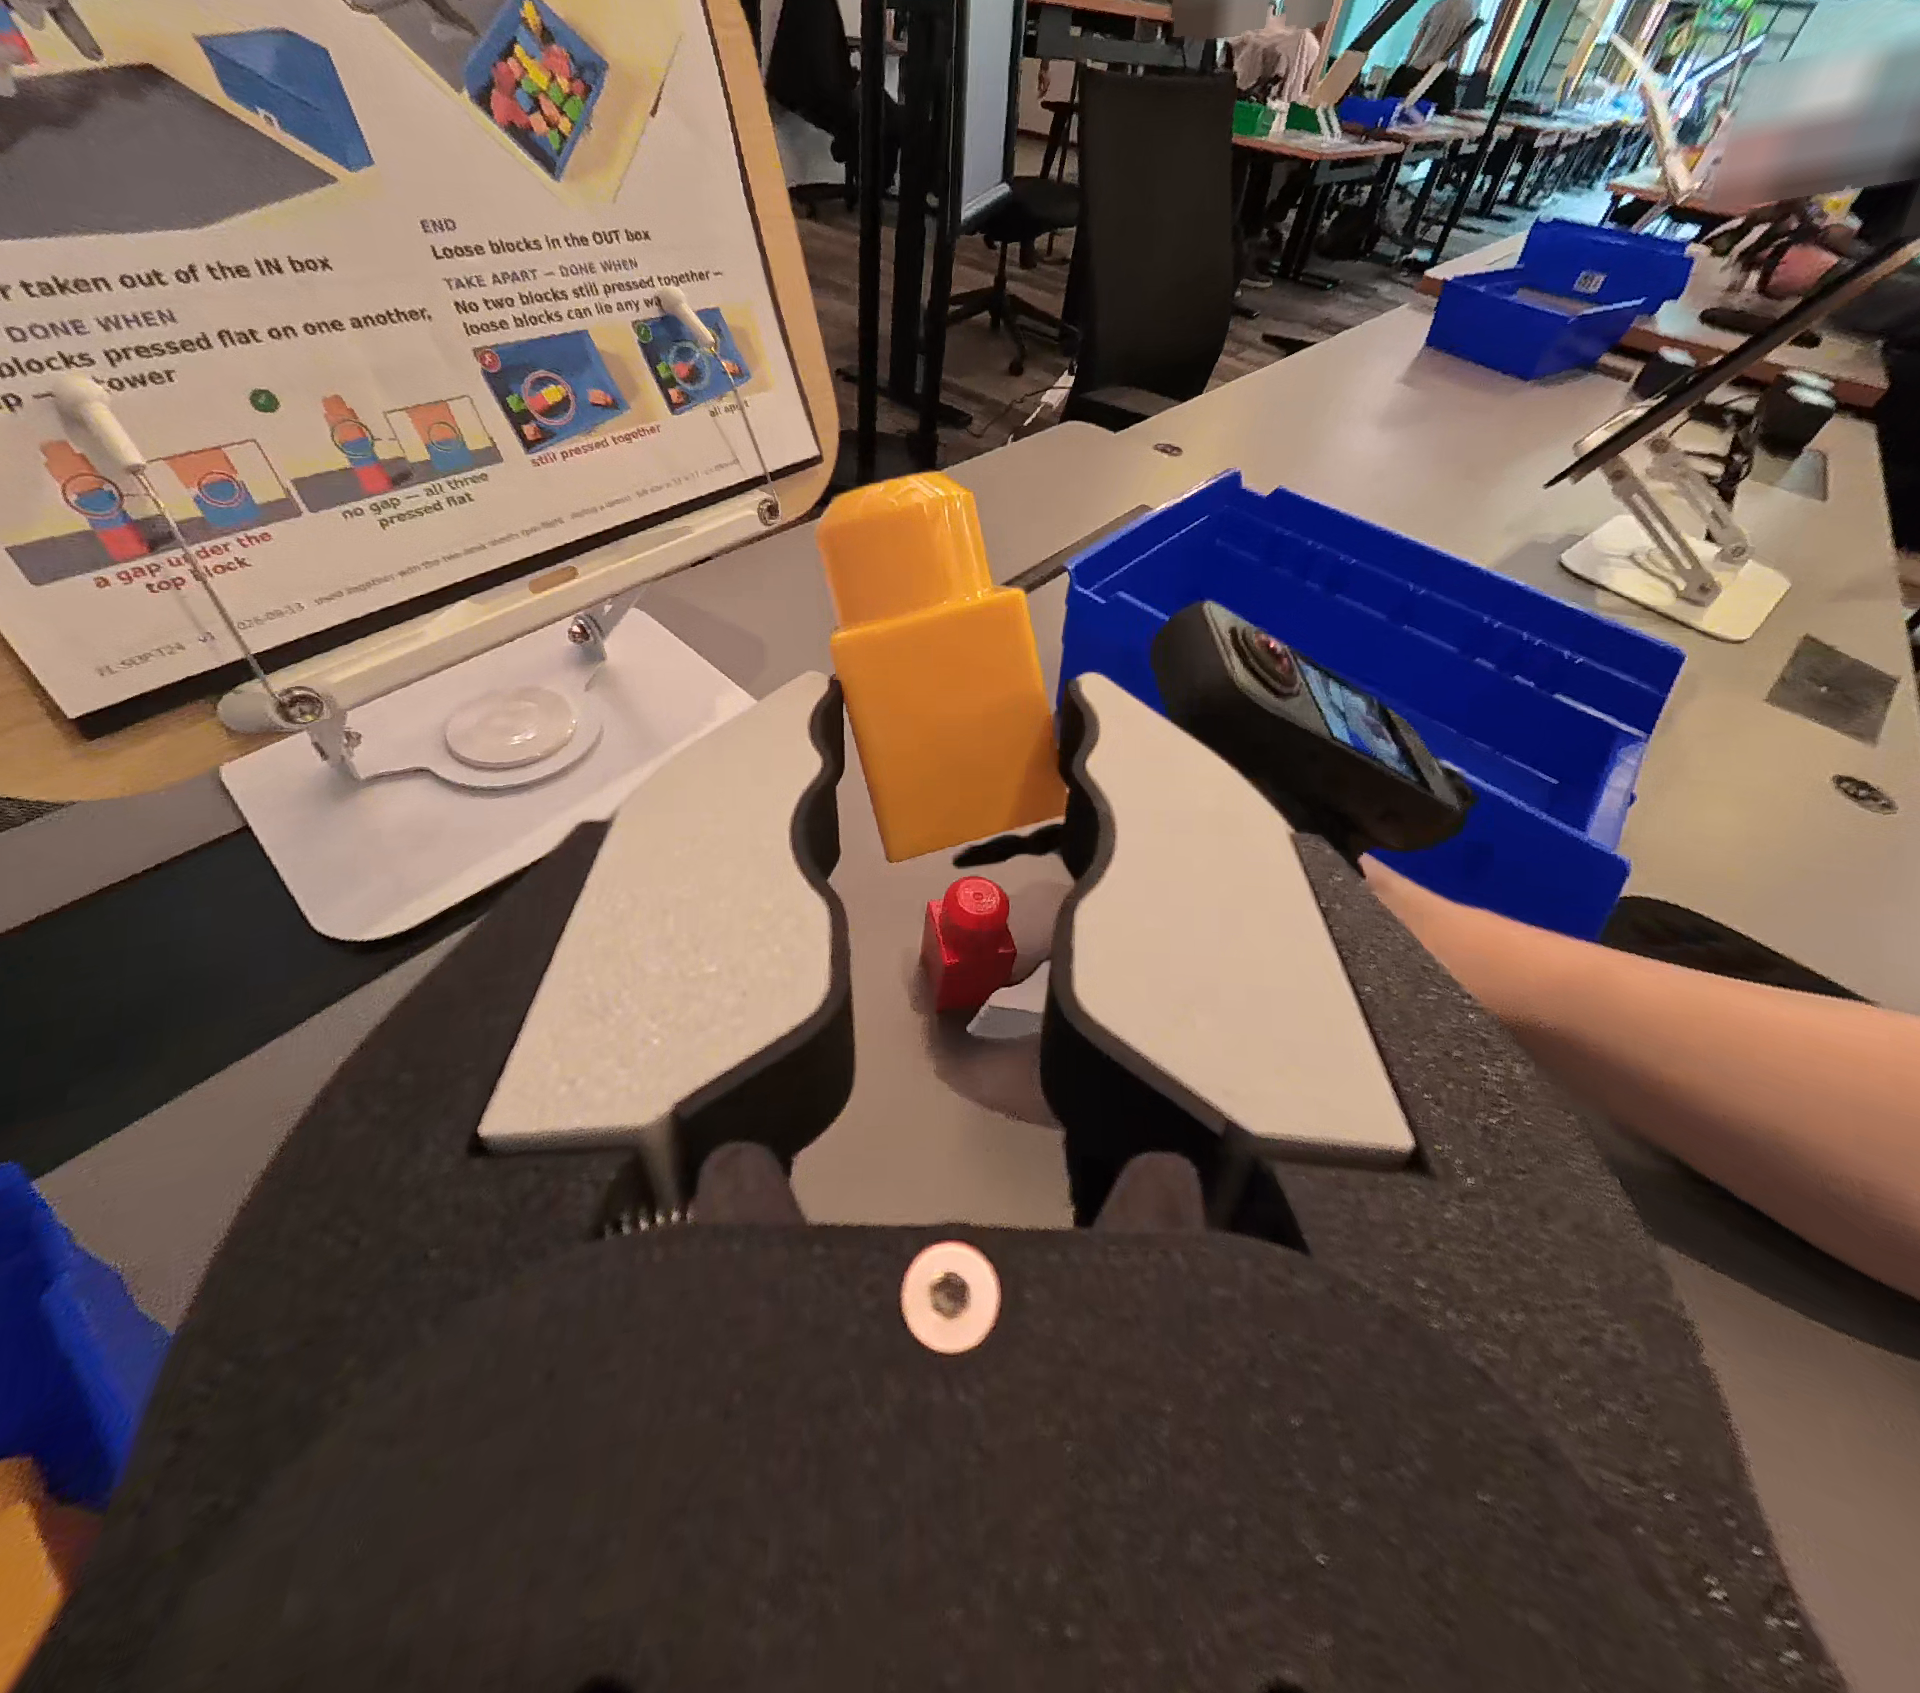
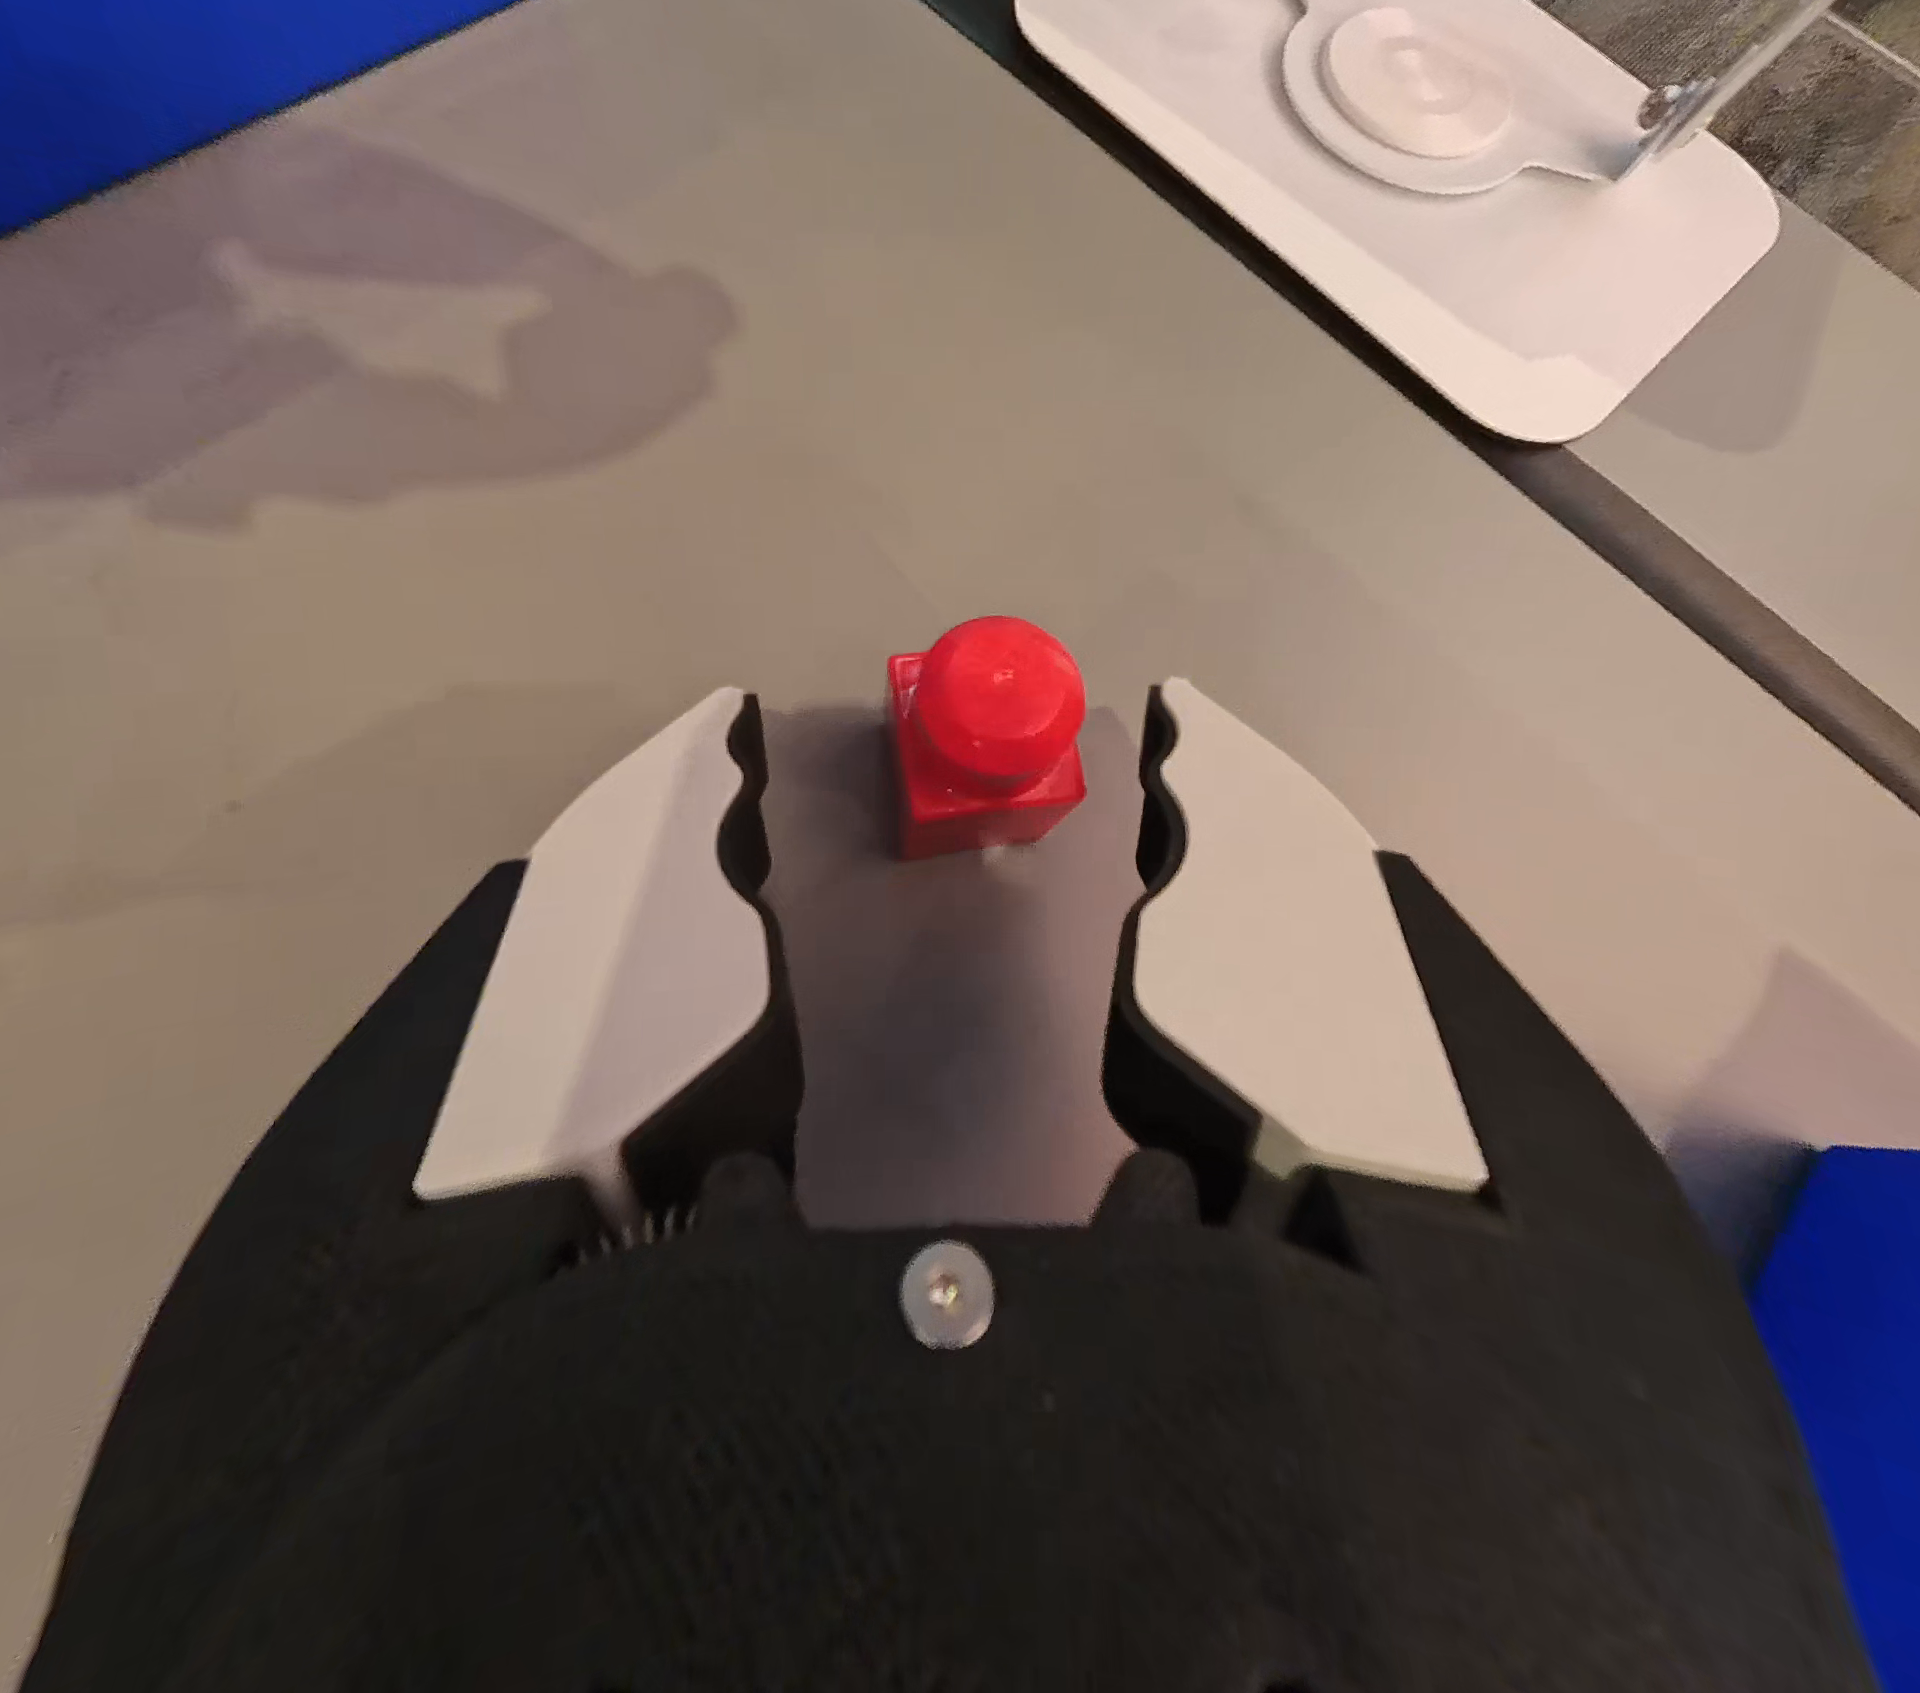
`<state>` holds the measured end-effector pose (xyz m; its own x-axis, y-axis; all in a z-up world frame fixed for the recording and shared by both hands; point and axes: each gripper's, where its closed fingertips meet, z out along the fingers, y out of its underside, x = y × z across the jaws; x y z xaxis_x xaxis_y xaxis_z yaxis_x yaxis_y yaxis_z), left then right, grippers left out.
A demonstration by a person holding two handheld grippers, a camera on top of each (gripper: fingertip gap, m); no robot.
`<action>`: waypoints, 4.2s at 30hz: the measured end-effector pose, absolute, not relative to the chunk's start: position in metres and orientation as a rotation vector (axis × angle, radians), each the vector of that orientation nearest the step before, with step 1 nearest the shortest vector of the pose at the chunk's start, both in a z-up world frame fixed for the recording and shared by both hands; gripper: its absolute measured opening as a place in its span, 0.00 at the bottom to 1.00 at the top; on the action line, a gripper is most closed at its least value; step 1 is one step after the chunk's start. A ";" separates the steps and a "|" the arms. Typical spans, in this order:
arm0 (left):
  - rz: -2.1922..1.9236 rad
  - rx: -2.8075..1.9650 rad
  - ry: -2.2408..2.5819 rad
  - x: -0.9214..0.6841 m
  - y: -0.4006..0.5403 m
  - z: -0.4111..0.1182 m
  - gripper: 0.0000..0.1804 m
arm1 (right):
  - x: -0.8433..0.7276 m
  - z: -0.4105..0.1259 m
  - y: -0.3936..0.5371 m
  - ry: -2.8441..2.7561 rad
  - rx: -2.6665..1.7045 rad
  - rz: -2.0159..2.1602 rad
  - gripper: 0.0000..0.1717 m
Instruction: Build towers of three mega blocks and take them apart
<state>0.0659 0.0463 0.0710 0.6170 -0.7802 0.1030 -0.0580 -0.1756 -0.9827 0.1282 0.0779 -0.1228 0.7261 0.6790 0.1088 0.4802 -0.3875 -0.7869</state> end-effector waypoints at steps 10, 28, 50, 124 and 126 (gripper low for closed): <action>-0.808 -1.637 0.658 0.056 0.048 0.076 0.22 | 0.131 -0.139 0.081 -0.872 -2.092 0.239 0.34; -0.833 -1.718 0.626 0.056 0.060 0.050 0.22 | 0.131 -0.134 0.082 -0.856 -2.092 0.405 0.22; -1.174 -1.665 0.902 0.104 0.015 0.036 0.22 | 0.172 0.058 0.035 -0.659 -1.741 0.803 0.22; -1.477 -1.414 1.303 0.150 -0.088 0.060 0.20 | 0.145 0.093 -0.071 -1.133 -1.546 1.315 0.22; -1.500 -1.393 1.267 0.151 -0.087 0.066 0.20 | 0.145 0.100 -0.069 -1.097 -1.510 1.310 0.22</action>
